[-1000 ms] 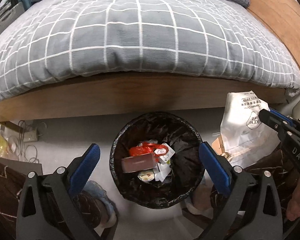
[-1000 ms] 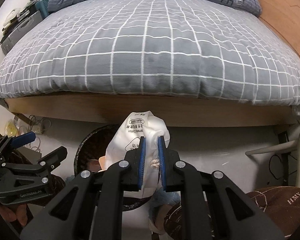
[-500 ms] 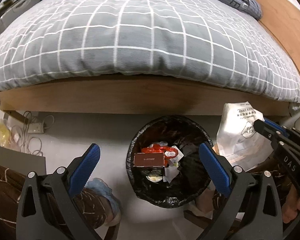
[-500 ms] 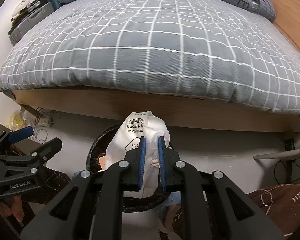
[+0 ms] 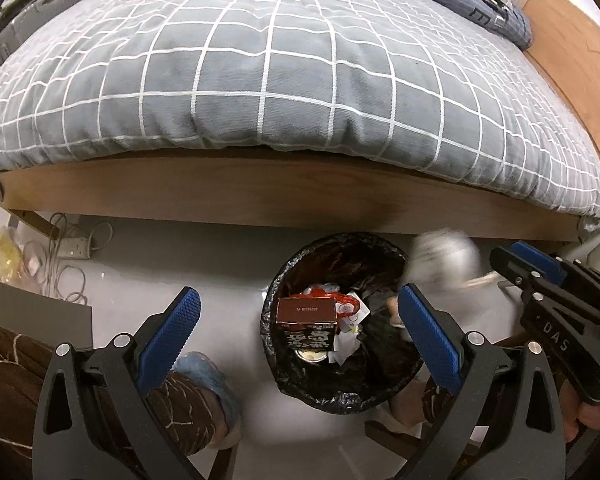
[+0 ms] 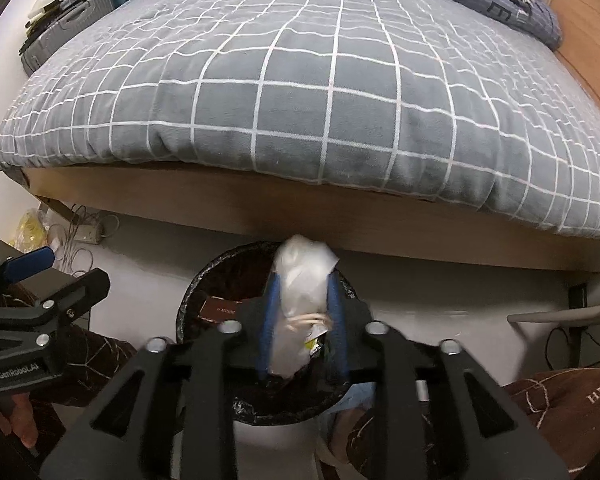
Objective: Collect trash
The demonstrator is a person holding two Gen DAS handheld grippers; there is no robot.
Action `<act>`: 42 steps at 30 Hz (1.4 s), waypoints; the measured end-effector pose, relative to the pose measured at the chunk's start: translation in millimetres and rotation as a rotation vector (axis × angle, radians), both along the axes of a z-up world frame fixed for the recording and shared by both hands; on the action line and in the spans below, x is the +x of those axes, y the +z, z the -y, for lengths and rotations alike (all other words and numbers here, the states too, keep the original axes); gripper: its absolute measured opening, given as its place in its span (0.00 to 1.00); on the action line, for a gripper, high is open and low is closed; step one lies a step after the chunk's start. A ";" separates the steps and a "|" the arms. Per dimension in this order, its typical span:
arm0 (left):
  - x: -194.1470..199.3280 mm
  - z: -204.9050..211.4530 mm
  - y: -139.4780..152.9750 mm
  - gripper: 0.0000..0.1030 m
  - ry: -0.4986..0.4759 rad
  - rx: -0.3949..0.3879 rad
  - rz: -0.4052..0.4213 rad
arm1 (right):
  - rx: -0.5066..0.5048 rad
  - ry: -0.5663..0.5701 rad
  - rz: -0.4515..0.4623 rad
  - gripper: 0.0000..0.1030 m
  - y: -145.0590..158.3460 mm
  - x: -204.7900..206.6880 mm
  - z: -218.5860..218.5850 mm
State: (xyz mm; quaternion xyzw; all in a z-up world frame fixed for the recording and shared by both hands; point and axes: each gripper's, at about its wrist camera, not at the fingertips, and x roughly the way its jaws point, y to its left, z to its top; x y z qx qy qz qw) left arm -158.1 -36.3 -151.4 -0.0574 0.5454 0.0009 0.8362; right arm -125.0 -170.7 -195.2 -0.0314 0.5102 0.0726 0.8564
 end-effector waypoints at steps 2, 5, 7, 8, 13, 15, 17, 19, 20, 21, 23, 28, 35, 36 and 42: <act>-0.2 1.3 0.5 0.94 -0.002 0.002 0.004 | 0.008 -0.007 0.008 0.44 1.4 -1.3 2.8; -0.6 3.1 4.5 0.94 -0.004 0.005 0.011 | 0.021 -0.021 0.028 0.59 7.9 -0.5 6.7; -1.8 3.0 13.3 0.94 -0.009 0.001 0.031 | 0.035 -0.030 0.058 0.68 16.6 -1.0 8.9; -2.5 3.4 20.8 0.94 -0.008 0.004 0.049 | 0.046 -0.035 0.075 0.77 21.9 -2.6 11.0; -7.1 3.3 55.0 0.94 -0.013 0.022 0.121 | 0.073 -0.066 0.158 0.91 51.9 -11.6 22.1; -10.7 2.4 67.8 0.94 -0.015 0.026 0.138 | 0.074 -0.085 0.177 0.93 64.9 -16.0 27.3; -17.5 2.1 81.8 0.94 -0.019 0.027 0.160 | 0.079 -0.097 0.207 0.93 79.7 -21.7 31.3; -21.8 2.8 91.0 0.94 -0.024 0.033 0.174 | 0.074 -0.102 0.242 0.93 95.6 -30.8 34.1; -24.0 3.3 95.7 0.94 -0.025 0.034 0.181 | 0.069 -0.102 0.253 0.93 102.7 -36.0 34.6; -27.9 3.4 101.9 0.94 -0.022 0.028 0.193 | 0.067 -0.100 0.260 0.93 106.6 -40.8 35.8; -32.8 3.9 107.6 0.94 -0.020 0.018 0.201 | 0.060 -0.097 0.282 0.93 115.0 -49.8 36.5; -46.6 9.0 120.3 0.94 -0.030 0.013 0.225 | 0.055 -0.087 0.317 0.93 132.2 -69.7 37.3; -69.8 15.2 137.2 0.94 -0.037 0.022 0.257 | 0.062 -0.094 0.342 0.93 143.9 -91.7 40.2; -72.9 15.5 138.3 0.94 -0.038 0.021 0.261 | 0.058 -0.095 0.344 0.93 144.7 -94.6 40.5; -81.7 19.5 144.0 0.94 -0.044 0.026 0.276 | 0.062 -0.103 0.335 0.93 144.2 -104.1 44.4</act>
